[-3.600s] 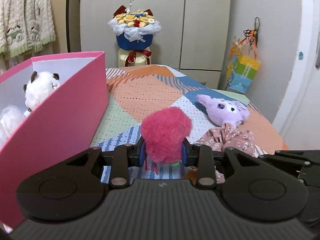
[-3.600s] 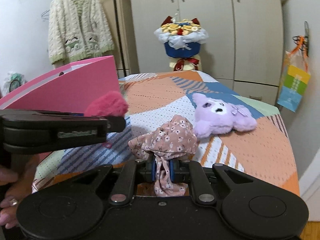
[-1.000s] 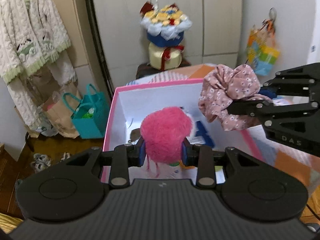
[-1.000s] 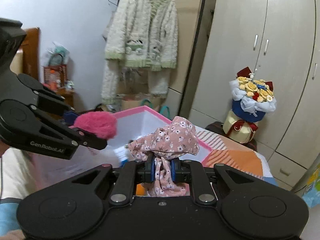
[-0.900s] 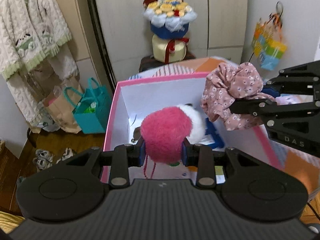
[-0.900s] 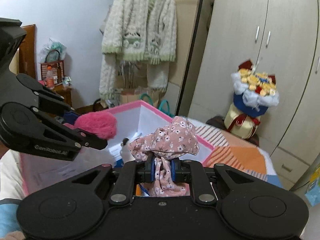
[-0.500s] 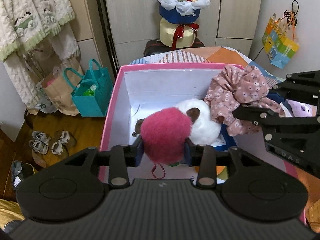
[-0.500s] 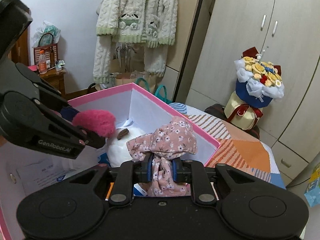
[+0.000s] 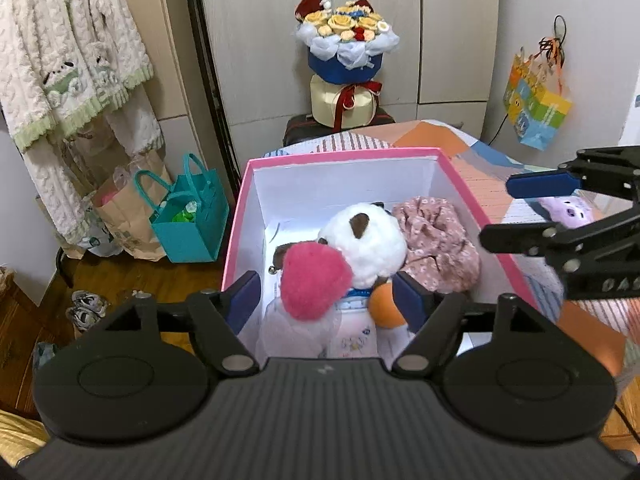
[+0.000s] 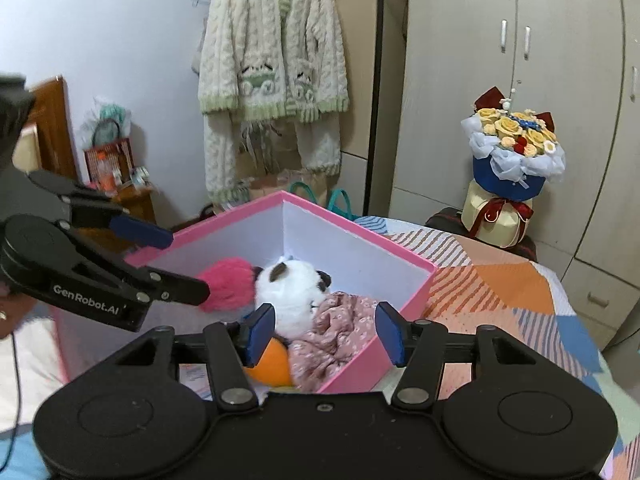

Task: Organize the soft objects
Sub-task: 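Lower the pompom and scrunchie into the pink box and open both grippers, then move both grippers toward the lilac plush toy on the quilt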

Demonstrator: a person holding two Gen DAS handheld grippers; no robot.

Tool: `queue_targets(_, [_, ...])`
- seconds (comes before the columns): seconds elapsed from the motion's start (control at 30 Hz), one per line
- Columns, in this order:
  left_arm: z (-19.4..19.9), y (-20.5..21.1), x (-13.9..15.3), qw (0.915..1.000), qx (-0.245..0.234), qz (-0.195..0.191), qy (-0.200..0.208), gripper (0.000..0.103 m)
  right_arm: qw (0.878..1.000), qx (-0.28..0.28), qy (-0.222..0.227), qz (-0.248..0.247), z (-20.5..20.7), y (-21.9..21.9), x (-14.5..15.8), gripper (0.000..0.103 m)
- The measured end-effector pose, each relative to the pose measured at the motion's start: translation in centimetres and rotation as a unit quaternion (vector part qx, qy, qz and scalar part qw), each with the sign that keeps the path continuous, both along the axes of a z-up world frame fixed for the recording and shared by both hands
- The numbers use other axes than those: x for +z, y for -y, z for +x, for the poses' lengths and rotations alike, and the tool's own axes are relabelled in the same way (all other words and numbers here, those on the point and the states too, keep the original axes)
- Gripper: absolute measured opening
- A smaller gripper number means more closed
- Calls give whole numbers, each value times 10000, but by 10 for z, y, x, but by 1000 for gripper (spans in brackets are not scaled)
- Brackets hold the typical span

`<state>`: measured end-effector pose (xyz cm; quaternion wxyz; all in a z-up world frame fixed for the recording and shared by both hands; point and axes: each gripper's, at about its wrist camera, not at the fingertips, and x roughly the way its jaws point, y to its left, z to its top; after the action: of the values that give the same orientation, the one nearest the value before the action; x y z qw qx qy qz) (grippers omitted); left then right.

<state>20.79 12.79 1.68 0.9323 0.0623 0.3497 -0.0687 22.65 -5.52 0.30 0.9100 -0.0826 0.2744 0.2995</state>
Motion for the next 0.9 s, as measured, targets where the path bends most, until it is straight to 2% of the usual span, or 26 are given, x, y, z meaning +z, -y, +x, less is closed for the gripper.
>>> queue_targets(0.23, [-46,11,22,9992,-180,145,318,81,9998,26,-93,170,-36,17,15,62])
queue_targets(0.37, [-69,19,33,9983,-393,166,406,82,9997,117,-155,169,-56,23,21,63])
queue_targets(0.43, [-80,23,37,9978,-506,154,400,82,9997,157,-140,151,-66,26,23,68])
queue_targets(0.6, [-105,33,44,9964,-707,179,423,86,9997,211,-61,56,-92,33,29,71])
queue_targets(0.73, [-126,42,46,9942,-856,365,544,87,9996,271,-2,-2,-110,39,31,73])
queue_targets(0.9, [-147,57,42,9906,-1170,541,447,89,9996,274,24,-10,-132,48,24,73])
